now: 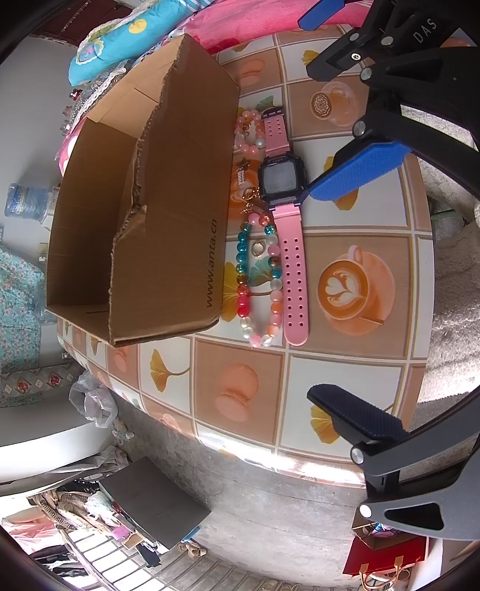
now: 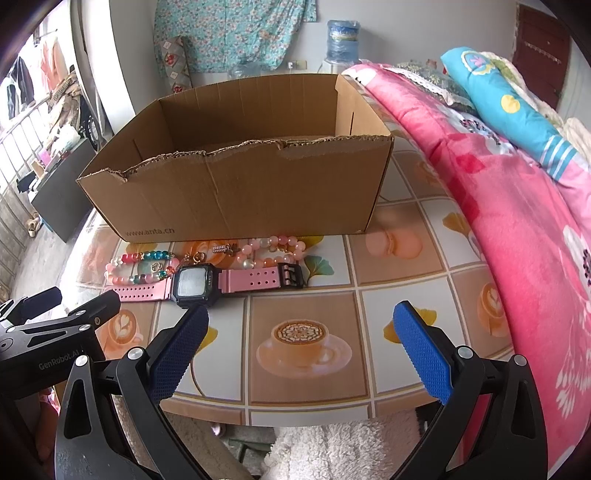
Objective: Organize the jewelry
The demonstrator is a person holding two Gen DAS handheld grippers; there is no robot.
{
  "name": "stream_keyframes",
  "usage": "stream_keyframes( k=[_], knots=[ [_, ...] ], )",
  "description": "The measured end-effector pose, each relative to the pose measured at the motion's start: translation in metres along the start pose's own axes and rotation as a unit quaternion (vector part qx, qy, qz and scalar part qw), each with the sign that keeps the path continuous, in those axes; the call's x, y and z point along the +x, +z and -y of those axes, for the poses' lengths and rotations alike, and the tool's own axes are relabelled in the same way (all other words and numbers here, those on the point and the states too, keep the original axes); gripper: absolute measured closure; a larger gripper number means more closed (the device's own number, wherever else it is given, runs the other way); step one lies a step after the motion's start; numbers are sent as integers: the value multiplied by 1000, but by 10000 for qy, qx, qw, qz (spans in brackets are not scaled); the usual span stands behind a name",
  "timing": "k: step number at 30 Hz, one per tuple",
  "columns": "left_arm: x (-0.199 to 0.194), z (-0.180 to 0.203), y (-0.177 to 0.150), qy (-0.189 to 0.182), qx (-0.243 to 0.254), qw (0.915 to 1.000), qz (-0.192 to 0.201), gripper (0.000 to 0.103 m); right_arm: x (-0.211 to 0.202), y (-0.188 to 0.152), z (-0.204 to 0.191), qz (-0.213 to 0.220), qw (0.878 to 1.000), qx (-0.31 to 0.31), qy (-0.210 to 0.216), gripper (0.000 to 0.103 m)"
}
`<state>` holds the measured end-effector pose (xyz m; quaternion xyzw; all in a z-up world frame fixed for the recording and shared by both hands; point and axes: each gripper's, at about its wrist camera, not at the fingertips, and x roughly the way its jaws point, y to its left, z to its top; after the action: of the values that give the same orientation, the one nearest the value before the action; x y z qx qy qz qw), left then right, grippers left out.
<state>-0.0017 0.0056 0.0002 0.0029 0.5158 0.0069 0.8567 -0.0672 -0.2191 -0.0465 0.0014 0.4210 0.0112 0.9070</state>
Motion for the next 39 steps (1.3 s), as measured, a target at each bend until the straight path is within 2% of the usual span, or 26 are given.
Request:
stream_keyframes(
  k=[26,39],
  knots=[
    [-3,7,1,-21,51,10000,17,5,-4,2,9,15,10000,85,12,6],
    [-5,19,-3,-26,250,9996,123,5,-6,-3,20,117,9995,288,-23,6]
  ],
)
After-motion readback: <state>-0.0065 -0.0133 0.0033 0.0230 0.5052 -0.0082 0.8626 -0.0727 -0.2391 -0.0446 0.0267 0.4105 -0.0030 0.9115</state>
